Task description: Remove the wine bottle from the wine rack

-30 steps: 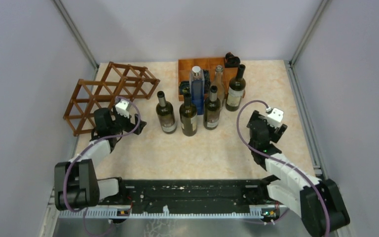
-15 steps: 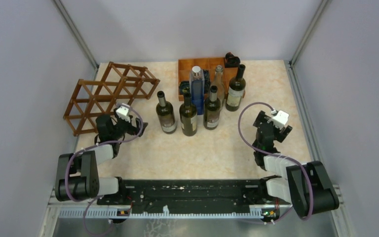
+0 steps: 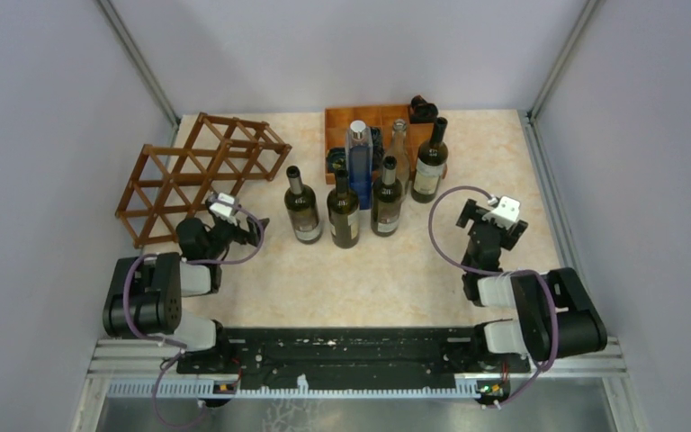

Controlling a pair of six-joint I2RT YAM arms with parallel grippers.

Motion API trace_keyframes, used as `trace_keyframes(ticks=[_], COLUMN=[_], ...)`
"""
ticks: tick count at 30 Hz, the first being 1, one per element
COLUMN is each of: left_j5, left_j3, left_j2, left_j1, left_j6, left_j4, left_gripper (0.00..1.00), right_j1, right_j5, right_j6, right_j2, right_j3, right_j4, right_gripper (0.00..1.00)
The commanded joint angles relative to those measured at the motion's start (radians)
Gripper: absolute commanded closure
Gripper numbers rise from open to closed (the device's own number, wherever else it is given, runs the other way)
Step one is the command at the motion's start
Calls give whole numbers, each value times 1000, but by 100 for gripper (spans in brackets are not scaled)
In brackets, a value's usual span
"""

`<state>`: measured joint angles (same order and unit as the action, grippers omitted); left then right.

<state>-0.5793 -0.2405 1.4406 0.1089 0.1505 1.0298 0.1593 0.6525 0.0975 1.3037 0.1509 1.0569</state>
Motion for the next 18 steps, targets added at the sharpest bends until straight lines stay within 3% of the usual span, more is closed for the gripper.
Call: trace_keyframes(ticks=[1, 5, 7, 9, 12, 18], left_j5=[11, 46, 84, 88, 116, 117], left_j3=[32, 20, 12, 28, -22, -8], left_j2=[90, 85, 94, 175, 123, 139], left_j1=[6, 5, 4, 0, -23, -26], left_j6=[-56, -69, -70, -85, -49, -49], left_j4=[281, 238, 197, 367, 154, 217], left_gripper=[1, 1, 1, 1, 1, 1], right_j1=[-18, -25, -25, -15, -25, -38], right_j5=[-83, -192, -200, -203, -198, -208], right_j6=[-40, -71, -91, -109, -105, -70], right_j2=[70, 118, 177, 167, 174, 171], right_j3=[9, -4, -22, -13, 6, 14], right_j4=[142, 197, 310, 269, 247, 226], right_gripper=[2, 1, 1, 1, 1, 1])
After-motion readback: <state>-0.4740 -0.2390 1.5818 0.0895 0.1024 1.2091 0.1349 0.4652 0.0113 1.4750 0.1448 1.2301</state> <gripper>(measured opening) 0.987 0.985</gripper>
